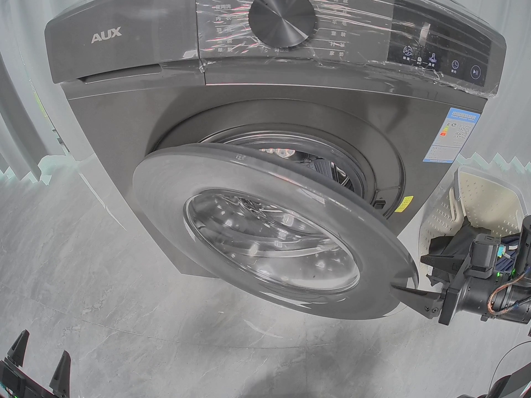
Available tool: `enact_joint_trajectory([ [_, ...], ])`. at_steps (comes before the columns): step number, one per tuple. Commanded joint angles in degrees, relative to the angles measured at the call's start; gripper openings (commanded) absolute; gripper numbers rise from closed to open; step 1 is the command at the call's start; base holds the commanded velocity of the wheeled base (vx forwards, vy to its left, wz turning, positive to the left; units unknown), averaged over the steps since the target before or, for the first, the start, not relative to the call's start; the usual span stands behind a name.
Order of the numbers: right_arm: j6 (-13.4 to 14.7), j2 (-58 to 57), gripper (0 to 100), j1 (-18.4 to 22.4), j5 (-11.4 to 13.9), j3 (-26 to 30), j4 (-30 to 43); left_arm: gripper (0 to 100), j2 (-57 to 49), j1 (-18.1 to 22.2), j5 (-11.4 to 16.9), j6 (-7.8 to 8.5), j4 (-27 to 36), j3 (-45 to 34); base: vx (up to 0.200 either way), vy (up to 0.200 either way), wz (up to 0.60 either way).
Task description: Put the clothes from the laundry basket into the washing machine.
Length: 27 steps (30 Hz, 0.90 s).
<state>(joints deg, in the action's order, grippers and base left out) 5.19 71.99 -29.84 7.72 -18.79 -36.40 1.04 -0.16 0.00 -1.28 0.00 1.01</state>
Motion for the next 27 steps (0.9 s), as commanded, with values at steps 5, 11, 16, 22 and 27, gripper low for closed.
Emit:
enact_joint_trajectory([
  [5, -0.01, 3.25, 100, -0.48, 0.02, -1.52, -0.60, 100, -0.86, -0.02, 0.00, -0.04, 0.00, -0.92, -0.200, 0.000, 0.00],
  [11, -0.01, 5.45, 100, -3.38, 0.02, -1.43, -0.60, 100, -0.86, -0.02, 0.00, -0.04, 0.09, -0.92, -0.033, 0.000, 0.00],
  [16, 0.08, 5.36, 100, -6.02, -0.07, -0.90, -0.51, 100, -0.86, -0.02, 0.00, -0.04, 0.00, -0.92, 0.000, 0.000, 0.00],
  [22, 0.08, 3.25, 100, -5.93, -0.07, -0.29, -0.16, 100, -0.86, -0.02, 0.00, -0.04, 0.09, -0.92, 0.000, 0.000, 0.00],
  [27, -0.01, 4.39, 100, -4.61, -2.09, -1.43, -0.25, 100, -0.86, -0.02, 0.00, 0.05, 0.00, -0.92, 0.000, 0.000, 0.00],
])
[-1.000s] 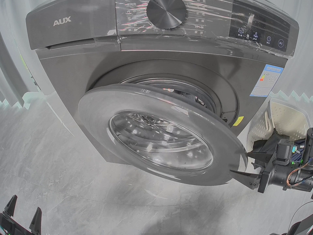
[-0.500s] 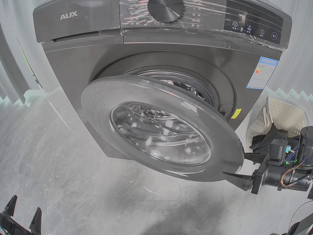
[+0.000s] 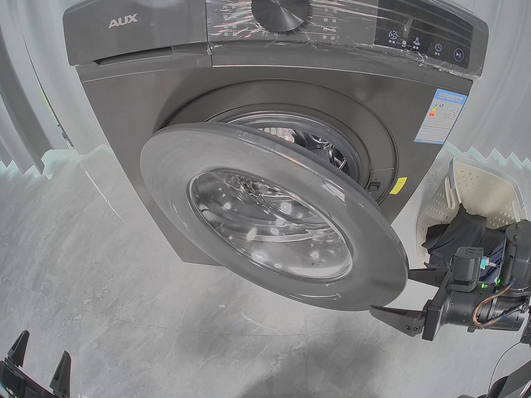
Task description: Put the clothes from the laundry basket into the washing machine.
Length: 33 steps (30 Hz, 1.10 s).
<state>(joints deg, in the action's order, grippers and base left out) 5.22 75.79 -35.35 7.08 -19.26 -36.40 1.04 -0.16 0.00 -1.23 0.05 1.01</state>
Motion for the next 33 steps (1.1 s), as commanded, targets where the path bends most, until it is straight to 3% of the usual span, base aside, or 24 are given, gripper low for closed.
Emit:
enact_joint_trajectory([
  [1, -0.03, 1.47, 100, 0.90, -2.07, -1.48, -0.34, 100, -0.86, -0.02, 0.00, 0.00, 0.04, -0.92, -0.200, 0.000, 0.00],
  [6, 0.06, 4.54, 100, 0.72, -2.51, -3.33, -0.60, 100, -0.86, -0.02, 0.00, 0.00, -0.05, -0.92, -0.200, 0.000, 0.00],
  [13, 0.23, 3.75, 100, -2.97, -1.90, -1.31, -0.60, 100, -0.86, -0.02, 0.00, 0.00, 0.04, -0.92, 0.000, 0.000, 0.00],
  [22, 0.06, -0.29, 100, -2.26, -1.90, 1.77, 0.01, 100, -0.86, -0.02, 0.00, 0.00, 0.04, -0.92, 0.000, 0.000, 0.00],
  [27, -1.79, -3.45, 100, 3.45, -2.07, 8.98, 0.72, 100, -0.86, -0.11, 0.00, 0.09, 0.04, -0.92, 0.000, 0.000, 0.00],
  [30, -3.64, -3.45, 100, 7.58, -1.99, 10.03, 0.89, 100, -0.86, -0.11, 0.00, 0.09, -0.05, -0.92, 0.000, 0.000, 0.00],
  [33, -3.64, -2.84, 100, 10.30, -1.81, 9.59, 0.98, 100, -0.86, -0.02, 0.00, 0.00, 0.04, -0.92, 0.000, 0.000, 0.00],
])
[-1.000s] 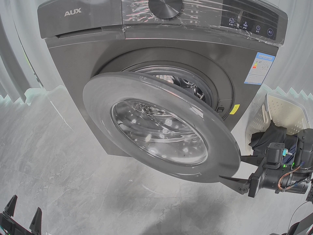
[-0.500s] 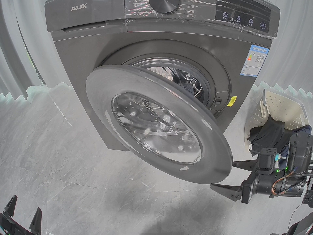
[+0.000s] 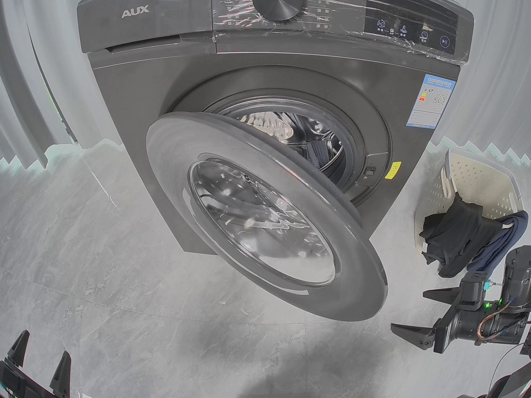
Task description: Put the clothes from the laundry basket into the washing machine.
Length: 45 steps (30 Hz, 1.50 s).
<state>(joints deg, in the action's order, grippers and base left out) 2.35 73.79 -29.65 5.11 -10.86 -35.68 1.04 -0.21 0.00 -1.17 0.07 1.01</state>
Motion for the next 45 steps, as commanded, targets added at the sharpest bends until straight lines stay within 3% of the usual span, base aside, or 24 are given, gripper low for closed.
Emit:
enact_joint_trajectory([
  [1, -0.77, -0.75, 100, 5.13, 0.17, 1.02, 0.17, 100, -0.86, -0.06, 0.00, -0.06, 0.01, -0.92, 0.000, 0.000, 0.00],
  [8, -0.59, 4.26, 100, 8.91, 0.34, -2.50, -0.27, 100, -0.86, -0.06, 0.09, 0.03, 0.01, -0.92, 0.000, 0.000, 0.00],
  [14, 0.02, 9.97, 100, 8.91, -0.10, -7.95, -0.62, 100, -0.86, -0.06, 0.09, 0.03, 0.01, -0.92, 0.000, 0.000, 0.00],
  [18, 0.64, 13.13, 100, 7.59, -0.27, -10.76, -0.62, 100, -0.86, 0.03, 0.09, -0.06, 0.01, -0.92, 0.000, 0.000, 0.00],
  [20, 0.81, 14.80, 100, 5.57, -1.77, -11.81, -0.62, 100, -0.86, -0.06, 0.09, 0.03, 0.01, -0.92, 0.000, 0.000, 0.00],
  [25, 3.01, 15.07, 100, 0.82, -2.21, -11.73, -0.62, 100, -0.86, -0.06, 0.09, 0.03, 0.01, -0.92, 0.000, 0.000, 0.00],
  [32, 3.62, 13.49, 100, -5.07, -2.65, -10.85, -0.62, 100, -0.86, -0.06, 0.09, 0.03, 0.01, -0.92, 0.000, 0.000, 0.00],
  [41, 3.71, 13.93, 100, -1.99, -4.14, -12.52, -0.62, 100, -0.86, -0.06, 0.09, 0.03, 0.01, -0.92, 0.000, 0.000, 0.00],
  [43, 3.71, 14.72, 100, -1.64, -4.93, -13.48, -0.62, 100, -0.86, -0.06, 0.09, 0.03, 0.01, -0.92, -0.100, 0.000, 0.00],
  [45, 4.33, 18.41, 100, -1.47, -7.31, -16.56, -0.70, 100, -0.86, -0.06, 0.09, -0.06, 0.01, -0.92, -0.200, 0.000, 0.00],
])
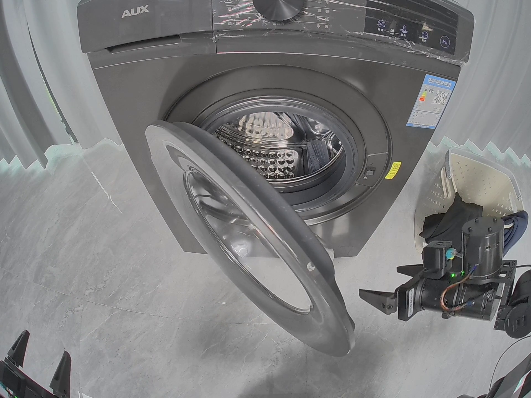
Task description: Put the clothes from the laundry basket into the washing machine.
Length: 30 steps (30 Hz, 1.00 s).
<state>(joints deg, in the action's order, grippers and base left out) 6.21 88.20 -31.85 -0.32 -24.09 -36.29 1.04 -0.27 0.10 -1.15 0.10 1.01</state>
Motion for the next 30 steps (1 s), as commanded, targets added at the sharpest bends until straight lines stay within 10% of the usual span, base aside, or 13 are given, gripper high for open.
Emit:
enact_joint_trajectory([
  [1, 1.18, 5.23, 100, 0.65, -2.14, -4.21, -0.10, 100, -0.86, 0.00, -0.01, -0.08, -0.01, -0.92, -0.200, 0.000, 0.00],
  [18, 3.46, 7.60, 100, -9.72, -1.70, -6.59, -1.33, 100, -0.86, 0.00, -0.01, -0.08, -0.01, -0.92, -0.024, 0.000, 0.00],
  [30, 3.29, 13.05, 100, -0.31, -4.96, -12.74, -5.37, 100, -0.86, 0.00, -0.01, 0.00, -0.01, -0.92, 0.000, 0.000, 0.00],
])
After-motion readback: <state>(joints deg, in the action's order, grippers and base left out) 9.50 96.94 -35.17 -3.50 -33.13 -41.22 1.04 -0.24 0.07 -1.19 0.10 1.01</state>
